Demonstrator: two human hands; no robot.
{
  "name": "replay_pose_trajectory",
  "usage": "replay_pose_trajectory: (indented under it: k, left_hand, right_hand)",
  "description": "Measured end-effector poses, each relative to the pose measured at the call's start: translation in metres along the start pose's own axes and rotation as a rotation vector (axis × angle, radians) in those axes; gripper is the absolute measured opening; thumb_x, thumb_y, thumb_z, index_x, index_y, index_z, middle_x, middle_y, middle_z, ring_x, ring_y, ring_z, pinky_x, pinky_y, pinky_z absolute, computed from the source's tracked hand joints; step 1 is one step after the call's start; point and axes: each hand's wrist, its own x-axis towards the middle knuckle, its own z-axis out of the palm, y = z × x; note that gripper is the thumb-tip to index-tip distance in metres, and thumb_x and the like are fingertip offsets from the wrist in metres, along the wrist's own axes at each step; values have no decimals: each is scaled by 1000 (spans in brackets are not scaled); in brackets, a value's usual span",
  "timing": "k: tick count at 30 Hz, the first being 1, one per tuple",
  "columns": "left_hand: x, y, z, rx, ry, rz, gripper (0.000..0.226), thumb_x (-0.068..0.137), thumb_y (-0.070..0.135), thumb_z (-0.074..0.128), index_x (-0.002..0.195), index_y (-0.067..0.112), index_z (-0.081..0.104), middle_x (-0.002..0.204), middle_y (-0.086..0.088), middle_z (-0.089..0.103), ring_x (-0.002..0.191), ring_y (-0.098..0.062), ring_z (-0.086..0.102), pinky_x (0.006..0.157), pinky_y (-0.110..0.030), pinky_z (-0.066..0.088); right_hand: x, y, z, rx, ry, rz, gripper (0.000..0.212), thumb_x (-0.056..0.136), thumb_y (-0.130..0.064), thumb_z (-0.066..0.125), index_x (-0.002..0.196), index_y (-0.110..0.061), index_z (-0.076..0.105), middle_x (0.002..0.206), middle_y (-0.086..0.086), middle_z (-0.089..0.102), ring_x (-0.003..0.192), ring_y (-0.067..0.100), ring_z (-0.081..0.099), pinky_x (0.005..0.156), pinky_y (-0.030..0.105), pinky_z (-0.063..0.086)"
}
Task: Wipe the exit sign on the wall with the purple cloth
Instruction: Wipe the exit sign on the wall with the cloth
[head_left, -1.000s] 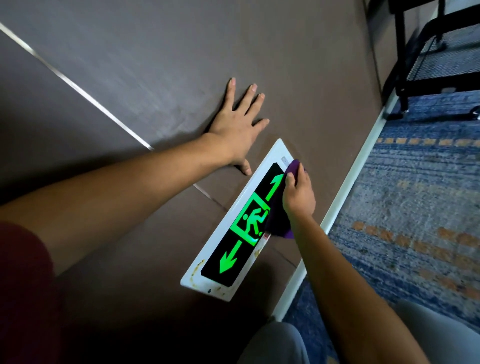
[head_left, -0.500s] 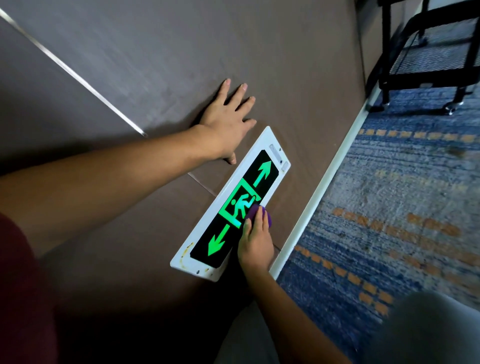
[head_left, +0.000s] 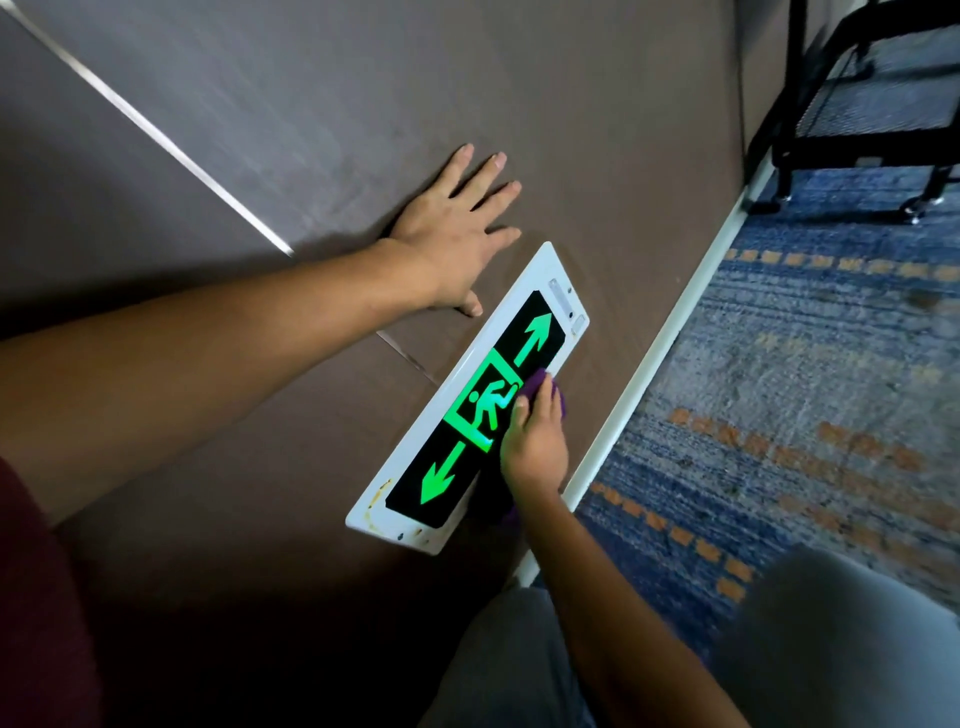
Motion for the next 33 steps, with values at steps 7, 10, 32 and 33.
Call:
replay_pose_trajectory:
  k: [7,10,32,33]
  left_hand:
    - [-5,5,-9,-29,-44,9,100,83,80,53,163,33,17,172,-10,-2,156,-42,-13,124,-63,-5]
    - [-12,3,-8,-23,-64,35,101,82,78,57,163,33,15,172,-10,-2,156,-42,-12,124,-62,-3]
    - [-82,0,16,50,11,57,128,60,102,39,163,30,14,171,-15,-4,155,-46,-9,123,-65,2]
    - [-82,0,15,61,3,59,128,60,102,39,163,30,12,171,-15,-4,155,-47,-10,123,-65,2]
  right_hand:
    - [-69,16,31,-13,-48,14,57,106,-46,26,159,-40,5,166,-9,22,116,22,60,82,39,59]
    - [-68,15,29,1,-49,14,56,107,-46,27,159,-39,9,166,-8,22,118,23,60,83,43,59]
    - [-146,43,57,-1,-105,-5,59,105,-39,37,159,-38,14,167,-14,14,133,19,48,92,32,44]
    - [-148,44,59,-4,-107,-1,59,105,-38,38,159,-38,15,167,-14,14,132,20,49,93,33,44]
